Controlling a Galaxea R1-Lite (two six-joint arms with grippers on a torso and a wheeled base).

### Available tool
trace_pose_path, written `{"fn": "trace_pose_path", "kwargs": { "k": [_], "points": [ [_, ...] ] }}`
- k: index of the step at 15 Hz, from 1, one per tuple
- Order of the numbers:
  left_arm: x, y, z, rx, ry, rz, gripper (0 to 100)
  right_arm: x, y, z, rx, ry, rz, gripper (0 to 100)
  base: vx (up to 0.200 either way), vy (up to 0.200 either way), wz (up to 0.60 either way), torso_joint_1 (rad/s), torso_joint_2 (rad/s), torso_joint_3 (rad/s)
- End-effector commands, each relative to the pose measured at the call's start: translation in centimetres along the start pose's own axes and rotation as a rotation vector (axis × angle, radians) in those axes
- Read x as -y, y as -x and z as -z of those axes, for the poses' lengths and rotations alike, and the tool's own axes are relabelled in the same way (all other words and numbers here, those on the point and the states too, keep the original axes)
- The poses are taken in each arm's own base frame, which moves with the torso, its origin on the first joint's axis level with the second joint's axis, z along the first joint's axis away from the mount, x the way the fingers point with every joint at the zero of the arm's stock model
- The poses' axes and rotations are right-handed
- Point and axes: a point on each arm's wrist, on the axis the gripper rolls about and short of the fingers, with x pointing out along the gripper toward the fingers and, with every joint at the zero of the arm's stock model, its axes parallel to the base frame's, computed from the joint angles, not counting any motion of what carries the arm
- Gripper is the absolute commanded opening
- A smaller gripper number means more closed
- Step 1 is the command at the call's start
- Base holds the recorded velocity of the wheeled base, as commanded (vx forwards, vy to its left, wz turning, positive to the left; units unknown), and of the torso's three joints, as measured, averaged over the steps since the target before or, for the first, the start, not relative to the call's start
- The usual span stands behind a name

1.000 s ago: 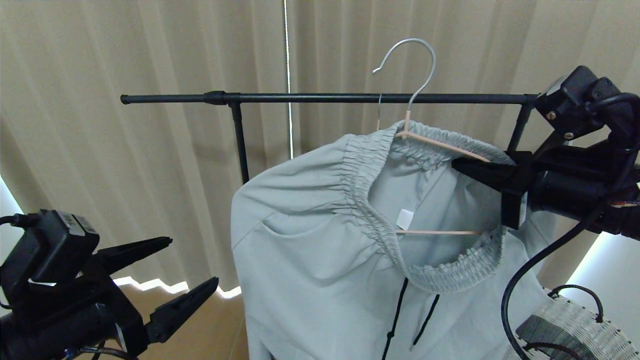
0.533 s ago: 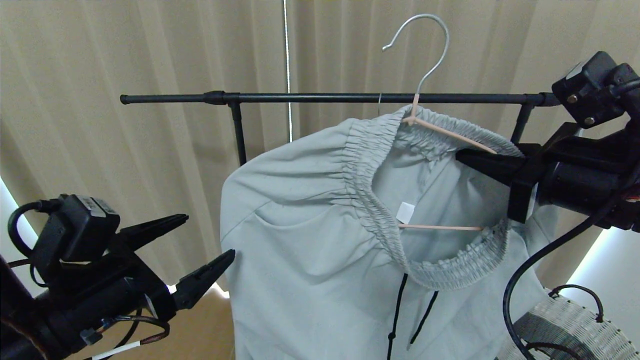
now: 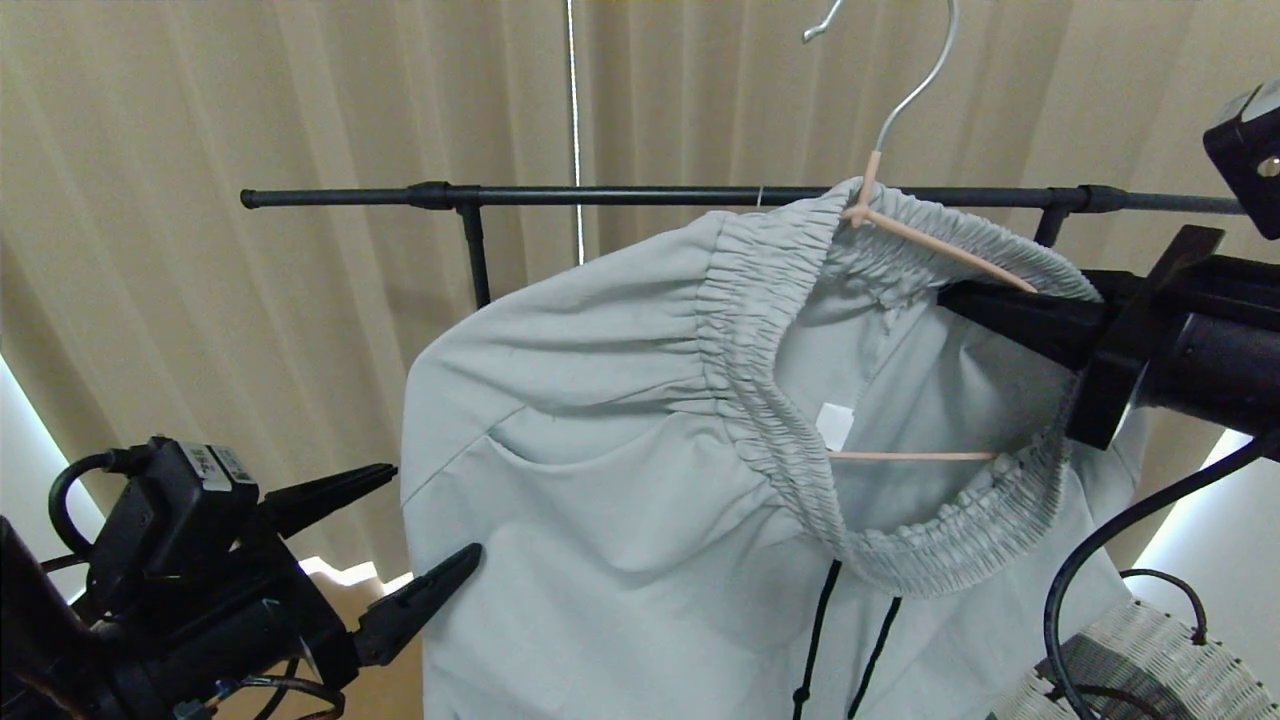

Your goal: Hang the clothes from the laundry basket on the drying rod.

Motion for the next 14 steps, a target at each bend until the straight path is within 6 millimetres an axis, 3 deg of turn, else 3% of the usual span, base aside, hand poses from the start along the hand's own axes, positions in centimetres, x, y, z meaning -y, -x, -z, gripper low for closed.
{"fn": "trace_pose_path", "kwargs": {
  "k": [1,6,9,14],
  "points": [
    [0.1,0.1,0.0,0.000,-0.001,0.004,0,0.0,0.3,-0.2,0.011,0.003,0.002,0,0.000,0.000,0.00,0.000,0.00,0.000],
    [-0.1,0.1,0.0,0.003,-0.002,-0.008,0,0.2,0.4,-0.4,0.020,0.003,0.016,0,0.000,0.000,0.00,0.000,0.00,0.000],
    [-2.2,0.5,0.0,-0.003,-0.009,-0.130,0,1.7,0.8,-0.1,0.002,-0.002,0.087,0,0.000,0.000,0.00,0.000,0.00,0.000],
    [-2.6,0.7,-0.2,0.003,-0.013,-0.154,0,2.4,0.9,0.1,-0.005,-0.005,0.121,0,0.000,0.000,0.00,0.000,0.00,0.000]
  ]
}}
